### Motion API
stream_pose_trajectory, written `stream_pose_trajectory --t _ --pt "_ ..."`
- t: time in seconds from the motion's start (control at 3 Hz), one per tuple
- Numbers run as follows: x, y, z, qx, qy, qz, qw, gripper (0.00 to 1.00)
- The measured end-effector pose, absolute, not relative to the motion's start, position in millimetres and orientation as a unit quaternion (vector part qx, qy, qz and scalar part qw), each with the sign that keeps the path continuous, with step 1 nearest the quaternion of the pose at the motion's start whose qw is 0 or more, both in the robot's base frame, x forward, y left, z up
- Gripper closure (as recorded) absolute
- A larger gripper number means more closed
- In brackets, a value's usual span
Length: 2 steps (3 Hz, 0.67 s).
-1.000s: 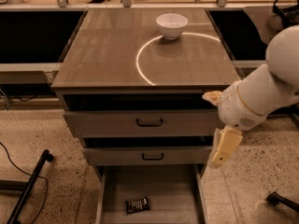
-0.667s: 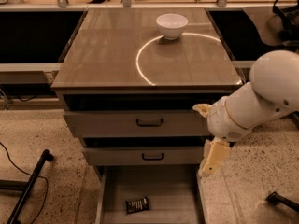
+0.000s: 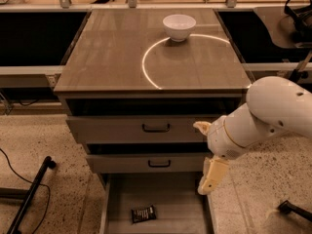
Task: Pick rxbar chocolate from bottom drawer and place on counter
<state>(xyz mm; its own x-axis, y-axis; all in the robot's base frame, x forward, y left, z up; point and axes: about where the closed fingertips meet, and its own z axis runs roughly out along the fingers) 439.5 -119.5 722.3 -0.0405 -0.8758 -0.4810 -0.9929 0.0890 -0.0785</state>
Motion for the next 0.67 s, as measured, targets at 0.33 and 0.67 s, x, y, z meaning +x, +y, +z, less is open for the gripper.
stream_pose_trajectory --t 0.33,0.67 --pt "439.7 -113.7 693.5 -0.662 0.702 0.162 0.208 0.0" --pt "434.3 -100.0 637.7 -0.667 0.686 0.198 0.211 0.0"
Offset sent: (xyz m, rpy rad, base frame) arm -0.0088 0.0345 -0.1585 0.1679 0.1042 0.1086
